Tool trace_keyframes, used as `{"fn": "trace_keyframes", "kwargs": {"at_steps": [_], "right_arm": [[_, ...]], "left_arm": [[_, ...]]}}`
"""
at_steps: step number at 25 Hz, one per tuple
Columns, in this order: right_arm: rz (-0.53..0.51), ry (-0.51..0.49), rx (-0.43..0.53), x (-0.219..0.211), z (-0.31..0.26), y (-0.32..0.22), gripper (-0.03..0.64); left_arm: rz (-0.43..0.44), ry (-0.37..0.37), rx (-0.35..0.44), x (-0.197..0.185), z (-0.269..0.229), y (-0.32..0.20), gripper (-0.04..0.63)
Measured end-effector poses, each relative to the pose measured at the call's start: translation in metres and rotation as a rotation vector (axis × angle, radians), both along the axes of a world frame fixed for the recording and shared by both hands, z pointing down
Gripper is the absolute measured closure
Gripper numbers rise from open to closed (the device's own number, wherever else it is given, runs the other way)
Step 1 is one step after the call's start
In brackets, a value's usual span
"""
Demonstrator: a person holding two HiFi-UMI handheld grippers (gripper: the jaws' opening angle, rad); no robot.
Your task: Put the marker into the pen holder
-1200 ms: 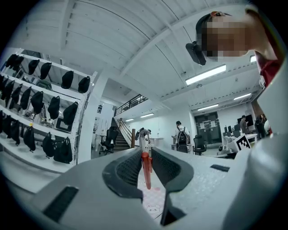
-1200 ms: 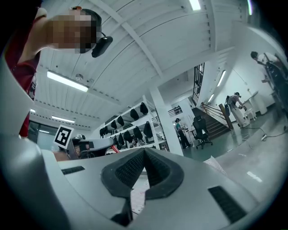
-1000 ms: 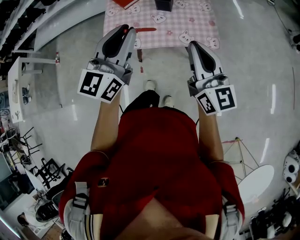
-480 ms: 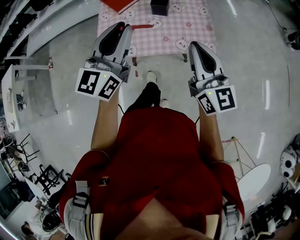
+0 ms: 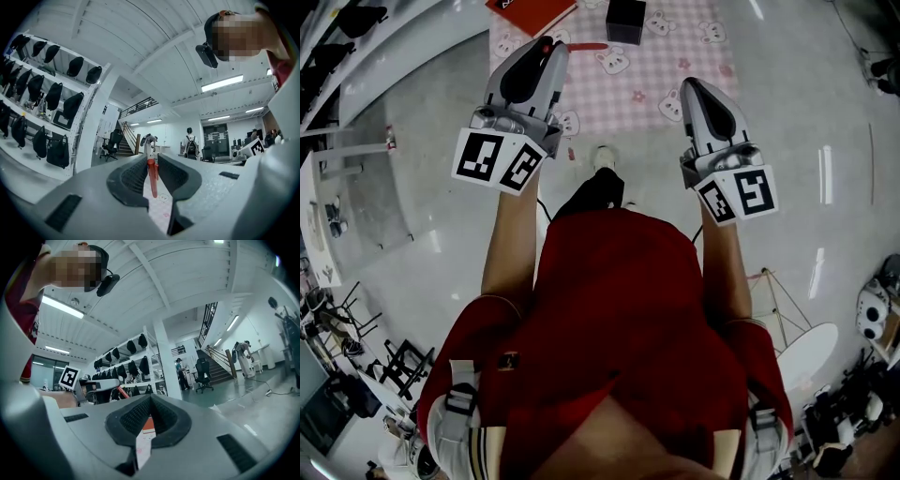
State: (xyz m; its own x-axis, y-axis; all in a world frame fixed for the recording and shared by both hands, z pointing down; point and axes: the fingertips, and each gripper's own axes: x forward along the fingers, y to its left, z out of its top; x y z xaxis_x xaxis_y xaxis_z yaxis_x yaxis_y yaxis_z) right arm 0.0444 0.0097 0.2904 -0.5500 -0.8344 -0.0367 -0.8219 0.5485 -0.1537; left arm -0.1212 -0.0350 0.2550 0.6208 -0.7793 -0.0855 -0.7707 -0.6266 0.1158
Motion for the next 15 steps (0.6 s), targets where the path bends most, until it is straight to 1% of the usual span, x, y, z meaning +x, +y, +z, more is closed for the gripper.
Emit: {"fn": "trace_keyframes", "kwargs": {"at_steps": [5,9,12,15], "right_arm": [[0.014,0.051,0.002,-0.016,-0.006,-0.031,0.618],[0.036,0.079,0.007,-0.022,-0.009,-0.057,0.618],[0.051,0.089,0.010,-0.027,-0.011,-0.072,0.618],[0.070,0.088,0.014,-0.031,-0.007,-0.088,0.618]], "left_arm": [[0.024,0.020,-0.005,-0.012,0.007,-0.038,0.522],[0.051,0.035,-0.009,-0.012,0.014,-0.068,0.522],[0.065,0.051,-0.014,-0.015,0.016,-0.088,0.521],[0.083,0.051,-0.013,-0.016,0.022,-0.106,0.522]]}}
